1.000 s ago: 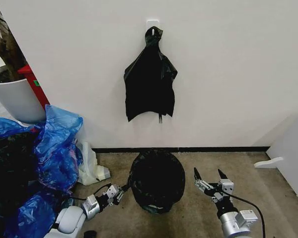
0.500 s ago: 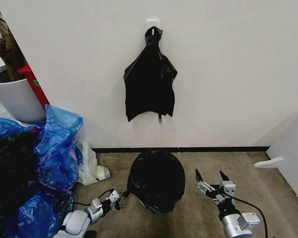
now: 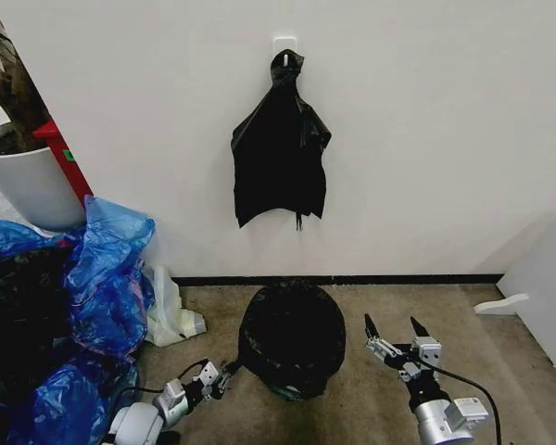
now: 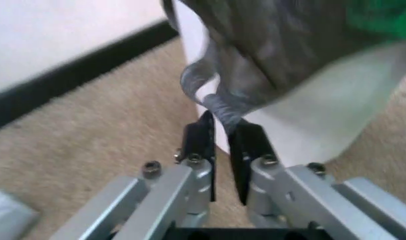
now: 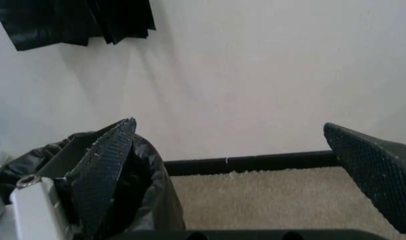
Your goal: Place the garbage bag over the trash bin.
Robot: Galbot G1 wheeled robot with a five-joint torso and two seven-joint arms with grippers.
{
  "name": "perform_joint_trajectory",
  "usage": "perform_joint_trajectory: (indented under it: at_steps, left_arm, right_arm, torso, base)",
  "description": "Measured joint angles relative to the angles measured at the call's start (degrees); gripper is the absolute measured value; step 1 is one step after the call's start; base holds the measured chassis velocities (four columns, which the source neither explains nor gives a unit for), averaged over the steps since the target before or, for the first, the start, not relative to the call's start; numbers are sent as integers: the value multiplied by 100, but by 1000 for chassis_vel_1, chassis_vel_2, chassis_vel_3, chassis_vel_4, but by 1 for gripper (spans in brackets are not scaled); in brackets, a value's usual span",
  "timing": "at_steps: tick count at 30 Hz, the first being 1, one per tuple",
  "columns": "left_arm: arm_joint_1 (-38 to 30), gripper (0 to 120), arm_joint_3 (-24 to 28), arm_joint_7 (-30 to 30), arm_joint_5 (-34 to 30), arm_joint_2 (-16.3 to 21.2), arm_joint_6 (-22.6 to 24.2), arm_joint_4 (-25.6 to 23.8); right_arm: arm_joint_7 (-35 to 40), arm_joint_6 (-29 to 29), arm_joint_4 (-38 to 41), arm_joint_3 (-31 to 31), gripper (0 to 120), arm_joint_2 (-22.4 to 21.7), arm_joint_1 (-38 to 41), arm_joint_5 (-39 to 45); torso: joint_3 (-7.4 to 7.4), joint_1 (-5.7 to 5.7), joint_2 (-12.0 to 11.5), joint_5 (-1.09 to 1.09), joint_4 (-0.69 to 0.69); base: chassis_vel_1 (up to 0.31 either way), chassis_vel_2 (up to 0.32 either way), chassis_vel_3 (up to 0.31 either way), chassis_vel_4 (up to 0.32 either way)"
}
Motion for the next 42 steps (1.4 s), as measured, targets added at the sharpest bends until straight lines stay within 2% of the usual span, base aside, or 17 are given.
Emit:
perform_joint_trajectory:
  at_steps: [5,6,9,12,13,15,18,19,21,22,24,26,28,30,32,35,42]
  left_arm:
    - [195,39,-138,128,-735,82,-319,-68]
    - [195,39,-138,128,-735,82,-319,-68]
    - [269,51,-201,323,-987,82,-369,33]
    - [560,65,-375,454,-1712,94,-366,-91]
    - [560,65,-375,454,-1712,94,-366,-91]
    - [794,73,-617,339,-2155,101,-300,-370]
    - [1457,87,-1229,-234,-2776,32,-242,-1285]
    - [1457,87,-1229,-234,-2776,32,-242,-1285]
    - [1816,93,-1395,-704,-3023,-59,-230,-1890]
    - [2079,97,-1478,-1089,-3139,-148,-220,-2356]
    - [2424,100,-1585,-1604,-3185,-324,-203,-3099]
    - [2853,100,-1669,-2421,-2974,-628,-192,-3919]
    - [2956,100,-1679,-2559,-2897,-687,-190,-4093]
    - [3464,100,-1681,-2929,-2514,-895,-283,-4581]
    - [3955,100,-1574,-3166,-2275,-966,-421,-4813]
    - [4279,100,-1464,-3369,-2149,-1050,-477,-5002]
    - [4396,100,-1400,-3491,-1954,-1099,-419,-5171]
  right_arm:
    - [-49,69,37,60,100,19,-66,-10]
    - [-49,69,37,60,100,19,-66,-10]
    - [-64,95,65,65,100,42,-102,-18]
    - [-193,270,61,109,100,127,-166,-236]
    - [-193,270,61,109,100,127,-166,-236]
    - [-278,362,48,158,100,192,-195,-362]
    - [-441,497,86,277,100,361,-295,-597]
    - [-441,497,86,277,100,361,-295,-597]
    - [-486,584,126,312,100,481,-354,-757]
    - [-508,656,135,325,100,578,-389,-895]
    - [-541,773,147,334,100,763,-449,-1120]
    - [-567,960,155,318,100,1070,-577,-1408]
    - [-579,1020,152,318,100,1146,-615,-1462]
    - [-608,1233,102,288,100,1401,-805,-1546]
    - [-602,1449,89,248,100,1480,-964,-1524]
    - [-572,1701,86,222,100,1466,-1162,-1433]
    - [-600,2058,102,305,100,1439,-1344,-1176]
  torso:
    - [0,0,0,0,-1]
    - [0,0,0,0,-1]
    - [0,0,0,-2,0]
    - [0,0,0,-4,0]
    - [0,0,0,-4,0]
    - [0,0,0,-3,-1]
    - [0,0,0,-1,2]
    - [0,0,0,-1,2]
    - [0,0,0,-2,2]
    - [0,0,0,-1,1]
    - [-1,0,0,-1,1]
    - [0,0,0,-1,2]
    - [0,0,0,-2,0]
    - [0,0,0,1,-2]
    - [-1,-1,0,0,3]
    - [-1,0,0,0,0]
    - [0,0,0,0,0]
  base:
    - [0,0,0,0]
    - [0,0,0,0]
    - [0,0,0,0]
    - [0,0,0,0]
    - [0,0,0,0]
    - [0,0,0,0]
    - [0,0,0,0]
    - [0,0,0,0]
    - [0,0,0,0]
    - [0,0,0,0]
    - [0,0,0,0]
    - [0,0,0,0]
    - [0,0,0,0]
    - [0,0,0,0]
    - [0,0,0,0]
    - [0,0,0,0]
    - [0,0,0,0]
